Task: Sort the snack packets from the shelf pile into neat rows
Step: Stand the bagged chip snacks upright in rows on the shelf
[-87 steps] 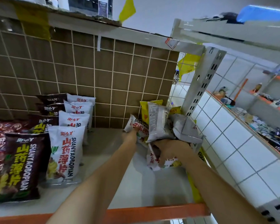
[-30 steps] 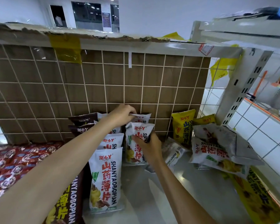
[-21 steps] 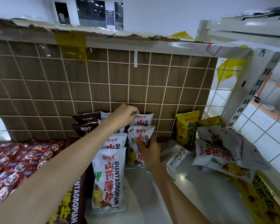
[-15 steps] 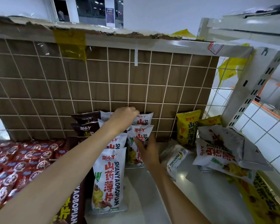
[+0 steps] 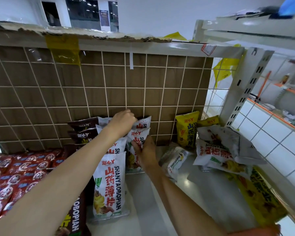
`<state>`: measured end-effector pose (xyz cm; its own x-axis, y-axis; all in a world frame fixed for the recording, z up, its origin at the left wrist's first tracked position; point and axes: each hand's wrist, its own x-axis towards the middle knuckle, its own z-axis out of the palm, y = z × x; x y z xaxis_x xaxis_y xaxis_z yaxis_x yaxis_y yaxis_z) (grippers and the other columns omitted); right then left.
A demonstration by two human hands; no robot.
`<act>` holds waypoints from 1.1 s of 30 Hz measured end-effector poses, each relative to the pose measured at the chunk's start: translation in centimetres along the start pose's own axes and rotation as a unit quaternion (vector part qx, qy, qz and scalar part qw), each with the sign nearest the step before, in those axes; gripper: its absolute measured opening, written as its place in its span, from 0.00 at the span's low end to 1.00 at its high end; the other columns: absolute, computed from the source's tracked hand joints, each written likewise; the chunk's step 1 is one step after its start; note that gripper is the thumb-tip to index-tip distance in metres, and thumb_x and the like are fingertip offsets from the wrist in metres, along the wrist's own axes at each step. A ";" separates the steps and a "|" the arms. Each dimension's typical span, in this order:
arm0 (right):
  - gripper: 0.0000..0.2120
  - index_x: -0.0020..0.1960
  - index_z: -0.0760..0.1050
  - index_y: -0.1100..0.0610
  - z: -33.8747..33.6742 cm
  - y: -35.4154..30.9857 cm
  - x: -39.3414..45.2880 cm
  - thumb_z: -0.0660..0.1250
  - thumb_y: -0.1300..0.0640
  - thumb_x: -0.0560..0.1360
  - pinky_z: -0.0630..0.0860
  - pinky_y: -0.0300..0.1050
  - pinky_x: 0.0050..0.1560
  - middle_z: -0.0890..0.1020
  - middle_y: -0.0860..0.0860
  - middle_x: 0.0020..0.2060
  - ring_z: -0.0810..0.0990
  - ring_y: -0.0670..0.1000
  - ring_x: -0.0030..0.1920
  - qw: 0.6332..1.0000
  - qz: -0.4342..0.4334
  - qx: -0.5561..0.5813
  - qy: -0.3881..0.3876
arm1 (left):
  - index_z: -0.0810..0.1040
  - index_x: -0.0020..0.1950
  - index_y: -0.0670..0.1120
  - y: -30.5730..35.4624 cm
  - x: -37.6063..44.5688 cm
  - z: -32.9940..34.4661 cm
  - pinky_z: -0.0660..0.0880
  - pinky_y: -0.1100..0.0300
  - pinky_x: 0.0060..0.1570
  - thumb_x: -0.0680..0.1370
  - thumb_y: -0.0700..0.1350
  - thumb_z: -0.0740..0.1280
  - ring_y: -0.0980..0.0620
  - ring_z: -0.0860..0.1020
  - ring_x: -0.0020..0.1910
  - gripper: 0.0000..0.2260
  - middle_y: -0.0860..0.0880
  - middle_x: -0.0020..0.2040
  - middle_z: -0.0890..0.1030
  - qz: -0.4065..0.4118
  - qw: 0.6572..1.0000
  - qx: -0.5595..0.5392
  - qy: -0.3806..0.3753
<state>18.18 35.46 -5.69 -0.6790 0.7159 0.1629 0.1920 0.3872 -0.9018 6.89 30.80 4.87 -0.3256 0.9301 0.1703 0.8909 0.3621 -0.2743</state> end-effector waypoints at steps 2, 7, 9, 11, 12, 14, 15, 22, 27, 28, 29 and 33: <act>0.23 0.66 0.66 0.60 -0.3 -0.2 0.0 0.67 0.51 0.76 0.68 0.37 0.53 0.76 0.55 0.59 0.76 0.51 0.58 1.000 0.005 -0.022 -0.014 | 0.77 0.59 0.43 0.0 0.1 -0.6 0.70 0.57 0.49 0.77 0.36 0.61 0.47 0.72 0.57 0.13 0.45 0.54 0.78 -0.010 1.000 -0.017 -0.017; 0.21 0.64 0.69 0.60 -3.6 -1.5 -1.2 0.69 0.53 0.75 0.67 0.26 0.44 0.78 0.50 0.55 0.76 0.45 0.54 0.999 0.001 -0.037 -0.035 | 0.71 0.68 0.44 2.3 -1.0 -3.4 0.71 0.53 0.56 0.80 0.46 0.60 0.45 0.72 0.61 0.17 0.44 0.62 0.75 -0.038 0.986 -0.155 0.041; 0.20 0.65 0.68 0.59 -6.4 -1.7 -3.2 0.68 0.56 0.76 0.68 0.31 0.47 0.76 0.49 0.55 0.74 0.46 0.53 0.999 -0.013 -0.019 -0.022 | 0.71 0.68 0.43 4.2 -2.2 -4.5 0.70 0.54 0.58 0.80 0.47 0.61 0.46 0.72 0.63 0.18 0.45 0.63 0.75 -0.029 0.970 -0.234 0.063; 0.17 0.65 0.68 0.60 -9.4 -0.6 -5.6 0.65 0.58 0.77 0.70 0.37 0.50 0.77 0.53 0.55 0.76 0.49 0.52 0.996 -0.074 -0.045 0.017 | 0.75 0.64 0.43 6.3 -3.2 -5.0 0.71 0.55 0.57 0.79 0.47 0.63 0.46 0.73 0.62 0.16 0.45 0.61 0.77 -0.026 0.946 -0.310 0.086; 0.16 0.63 0.70 0.61 -11.0 0.2 -6.6 0.63 0.59 0.77 0.70 0.37 0.49 0.78 0.55 0.53 0.77 0.50 0.51 0.991 -0.099 -0.078 0.039 | 0.76 0.62 0.44 7.5 -3.6 -5.1 0.72 0.54 0.56 0.78 0.48 0.64 0.46 0.75 0.60 0.15 0.44 0.59 0.78 -0.028 0.937 -0.335 0.095; 0.13 0.61 0.73 0.62 -13.9 2.1 -8.0 0.62 0.61 0.77 0.70 0.39 0.50 0.79 0.56 0.52 0.78 0.54 0.50 0.981 -0.103 -0.152 0.066 | 0.77 0.59 0.44 10.0 -3.9 -4.8 0.74 0.53 0.53 0.78 0.48 0.64 0.44 0.76 0.56 0.13 0.44 0.56 0.78 -0.027 0.934 -0.347 0.084; 0.12 0.61 0.73 0.61 -15.3 2.5 -8.3 0.61 0.63 0.78 0.70 0.40 0.50 0.79 0.56 0.53 0.78 0.55 0.51 0.975 -0.092 -0.187 0.071 | 0.77 0.59 0.44 11.2 -3.9 -4.4 0.74 0.53 0.51 0.78 0.49 0.63 0.44 0.76 0.55 0.13 0.43 0.55 0.78 -0.029 0.940 -0.334 0.059; 0.20 0.67 0.67 0.62 -21.6 1.1 -4.0 0.63 0.64 0.76 0.65 0.44 0.63 0.71 0.56 0.64 0.68 0.57 0.65 0.859 -0.064 -0.507 0.003 | 0.70 0.64 0.37 19.8 -0.2 -1.3 0.74 0.53 0.52 0.78 0.46 0.62 0.41 0.74 0.59 0.18 0.38 0.61 0.72 -0.061 0.983 -0.153 -0.078; 0.17 0.67 0.69 0.61 -23.4 -0.5 -1.1 0.57 0.59 0.79 0.67 0.54 0.65 0.73 0.57 0.64 0.70 0.59 0.65 0.784 0.031 -0.616 -0.064 | 0.60 0.72 0.35 22.7 2.2 2.2 0.70 0.40 0.59 0.80 0.46 0.54 0.33 0.67 0.64 0.23 0.32 0.69 0.62 -0.149 0.961 -0.101 -0.211; 0.16 0.65 0.72 0.60 -23.7 -0.7 -1.0 0.58 0.57 0.79 0.67 0.53 0.65 0.75 0.57 0.63 0.71 0.58 0.64 0.785 0.030 -0.612 -0.089 | 0.57 0.73 0.35 22.9 2.4 2.8 0.69 0.39 0.60 0.80 0.47 0.54 0.32 0.66 0.64 0.24 0.32 0.69 0.61 -0.174 0.955 -0.118 -0.212; 0.16 0.63 0.74 0.58 -24.0 -0.9 -1.1 0.58 0.55 0.79 0.67 0.51 0.64 0.76 0.56 0.62 0.72 0.57 0.64 0.788 0.030 -0.605 -0.111 | 0.54 0.74 0.35 23.1 2.6 3.3 0.68 0.38 0.61 0.81 0.46 0.54 0.31 0.65 0.65 0.25 0.32 0.70 0.61 -0.189 0.950 -0.131 -0.210; 0.16 0.64 0.73 0.60 -24.6 -0.6 -2.0 0.60 0.57 0.79 0.69 0.51 0.62 0.76 0.59 0.62 0.73 0.59 0.63 0.807 0.067 -0.572 -0.131 | 0.49 0.74 0.35 22.7 2.5 4.4 0.67 0.39 0.60 0.82 0.44 0.51 0.29 0.64 0.66 0.24 0.30 0.69 0.61 -0.184 0.956 -0.126 -0.189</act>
<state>36.82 48.10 4.42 -0.6959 0.7061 -0.1312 0.7025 0.7072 0.0799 24.96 41.61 -5.07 -0.6811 0.7152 -0.1569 0.7259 0.6876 -0.0165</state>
